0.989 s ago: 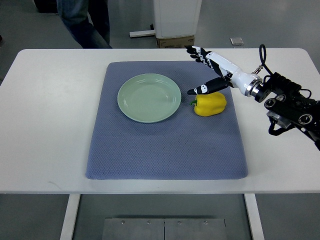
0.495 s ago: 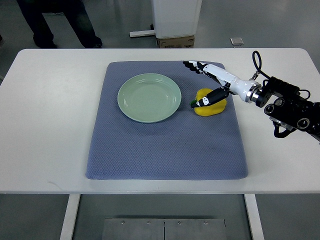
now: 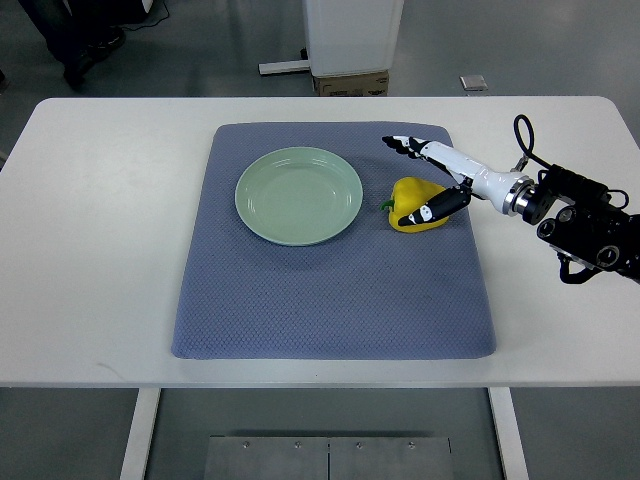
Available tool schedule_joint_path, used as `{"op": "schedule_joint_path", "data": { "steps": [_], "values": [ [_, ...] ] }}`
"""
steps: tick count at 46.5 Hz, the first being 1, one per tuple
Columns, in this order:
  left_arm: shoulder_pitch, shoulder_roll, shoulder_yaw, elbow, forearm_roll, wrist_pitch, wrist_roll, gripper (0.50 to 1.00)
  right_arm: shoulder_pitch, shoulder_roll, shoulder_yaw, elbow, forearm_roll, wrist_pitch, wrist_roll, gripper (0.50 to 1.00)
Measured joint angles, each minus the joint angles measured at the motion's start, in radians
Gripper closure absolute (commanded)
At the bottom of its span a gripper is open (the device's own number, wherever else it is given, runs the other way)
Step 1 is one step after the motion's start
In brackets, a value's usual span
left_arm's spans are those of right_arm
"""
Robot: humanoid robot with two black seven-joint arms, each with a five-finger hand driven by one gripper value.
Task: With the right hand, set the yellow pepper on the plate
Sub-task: 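Close the right hand's fingers around the yellow pepper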
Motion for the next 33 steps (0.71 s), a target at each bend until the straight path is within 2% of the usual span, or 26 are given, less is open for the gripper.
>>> {"op": "schedule_joint_path", "data": {
  "steps": [8,16,28,33],
  "values": [
    [0.000,0.000,0.000,0.000,0.000,0.000,0.000,0.500,-0.005,0.009,-0.022,-0.011,0.000,-0.013,0.003,0.521],
    [0.000,0.000,0.000,0.000,0.000,0.000,0.000,0.500,-0.014,0.017,-0.029,-0.029,0.000,-0.015,0.004,0.553],
    [0.000,0.000,0.000,0.000,0.000,0.000,0.000,0.500,-0.019,0.033,-0.042,-0.052,0.000,-0.015,0.004,0.638],
    [0.000,0.000,0.000,0.000,0.000,0.000,0.000,0.500,-0.023,0.042,-0.042,-0.066,0.000,-0.015,0.004,0.703]
  ]
}}
